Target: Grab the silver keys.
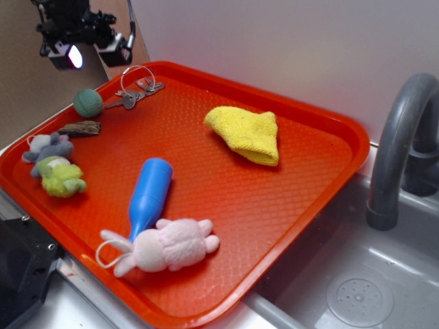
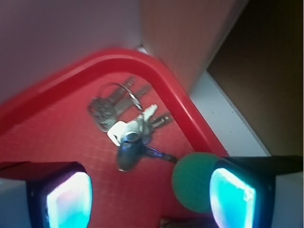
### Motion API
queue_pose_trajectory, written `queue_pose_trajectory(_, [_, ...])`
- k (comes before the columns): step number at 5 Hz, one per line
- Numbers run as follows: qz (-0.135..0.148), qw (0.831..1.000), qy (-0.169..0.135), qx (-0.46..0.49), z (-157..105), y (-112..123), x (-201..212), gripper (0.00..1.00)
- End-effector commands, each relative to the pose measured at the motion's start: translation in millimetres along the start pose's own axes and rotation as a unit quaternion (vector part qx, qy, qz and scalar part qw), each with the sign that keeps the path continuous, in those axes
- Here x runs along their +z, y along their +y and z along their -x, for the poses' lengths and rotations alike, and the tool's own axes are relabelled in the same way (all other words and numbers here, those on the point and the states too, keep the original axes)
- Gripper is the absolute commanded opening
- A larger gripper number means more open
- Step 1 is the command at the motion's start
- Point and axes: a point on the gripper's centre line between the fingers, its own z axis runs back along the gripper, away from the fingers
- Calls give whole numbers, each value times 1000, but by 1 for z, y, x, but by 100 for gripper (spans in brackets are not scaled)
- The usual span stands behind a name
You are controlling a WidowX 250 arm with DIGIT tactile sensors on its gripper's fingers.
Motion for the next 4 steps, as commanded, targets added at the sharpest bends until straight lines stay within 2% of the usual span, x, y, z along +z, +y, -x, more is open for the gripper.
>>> queue_pose_trajectory(1, [9,999,-35,34,-23,24,2,100])
queue_pose_trajectory(2, [30,999,-40,16,-31,13,-1,100])
queue_pose_trajectory(4, [44,999,-27,-7,-35,-2,-16,100])
